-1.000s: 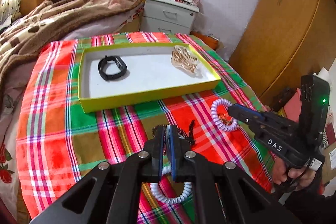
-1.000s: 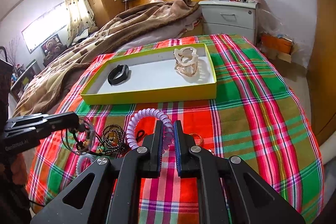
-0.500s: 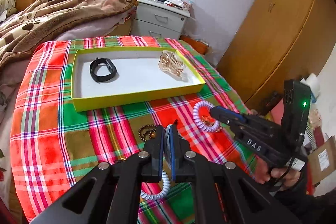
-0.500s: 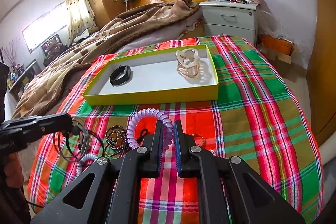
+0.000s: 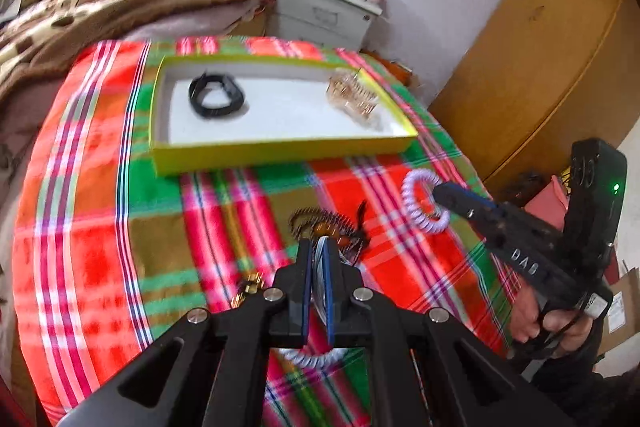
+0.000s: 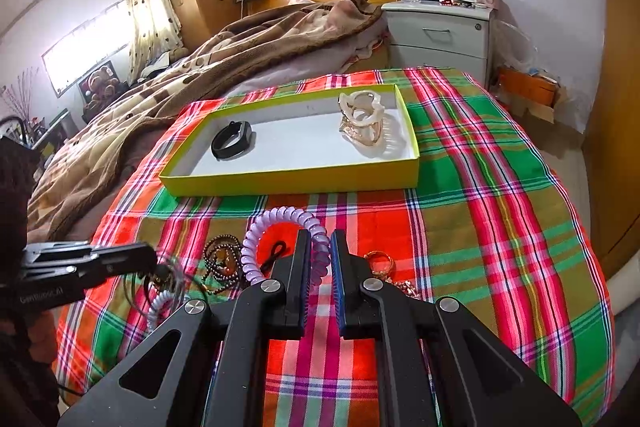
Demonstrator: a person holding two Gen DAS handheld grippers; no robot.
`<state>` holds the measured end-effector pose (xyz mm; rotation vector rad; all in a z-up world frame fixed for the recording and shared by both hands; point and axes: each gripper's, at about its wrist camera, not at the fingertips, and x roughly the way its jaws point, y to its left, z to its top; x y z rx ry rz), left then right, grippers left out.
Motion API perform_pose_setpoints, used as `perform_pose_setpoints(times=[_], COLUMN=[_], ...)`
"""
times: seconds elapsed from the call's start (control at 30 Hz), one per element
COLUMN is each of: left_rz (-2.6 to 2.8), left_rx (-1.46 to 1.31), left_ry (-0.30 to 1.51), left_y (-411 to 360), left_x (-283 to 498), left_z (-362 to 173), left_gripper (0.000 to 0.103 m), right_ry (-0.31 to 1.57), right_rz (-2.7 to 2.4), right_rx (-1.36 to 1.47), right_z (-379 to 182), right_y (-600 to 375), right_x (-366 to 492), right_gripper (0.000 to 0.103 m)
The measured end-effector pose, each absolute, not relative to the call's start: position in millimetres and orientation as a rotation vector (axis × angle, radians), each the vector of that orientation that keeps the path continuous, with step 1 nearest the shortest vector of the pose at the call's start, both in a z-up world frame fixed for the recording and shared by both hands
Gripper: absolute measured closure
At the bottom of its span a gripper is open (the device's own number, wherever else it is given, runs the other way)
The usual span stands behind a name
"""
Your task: Organize jewelry
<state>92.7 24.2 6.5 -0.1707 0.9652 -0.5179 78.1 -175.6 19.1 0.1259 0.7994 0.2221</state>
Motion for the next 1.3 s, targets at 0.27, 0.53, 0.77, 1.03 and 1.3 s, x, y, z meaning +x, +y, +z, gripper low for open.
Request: perform_pose_setpoints(times=[0.27, 0.53, 0.77, 1.03, 1.3], left_rz=[-0.454, -0.316, -0.290, -0.301, -0.318], left_rx=[-0.193, -0.175, -0.159, -0.151, -0.122], left_ry=[0.934, 0.982, 0.946, 1.003, 1.025], left_y=[58.1, 90.4, 103.7, 105.2, 96.3], left_x=[73.1, 72.5, 64.0, 65.6, 67.6], left_z=[13.2, -11.1, -4.3, -17.8, -19.8], left_gripper=[0.097, 0.097, 0.097, 0.087, 0.088], right_ry=[0.800, 0.812, 0.808, 0.812, 0.815], right_rz=[0.253, 0.269, 0.258, 0.264, 0.261], right_rx=[0.110, 0.087, 0.077, 0.076, 0.081], right_z=[18.8, 15.3, 17.5, 16.9, 15.6], right_y=[-162.8, -150.1, -146.4, -143.2, -144.5], right_x=[79.0, 76.4, 74.0, 72.2, 72.8], right_gripper=[0.093, 0.093, 0.093, 0.093, 0.093])
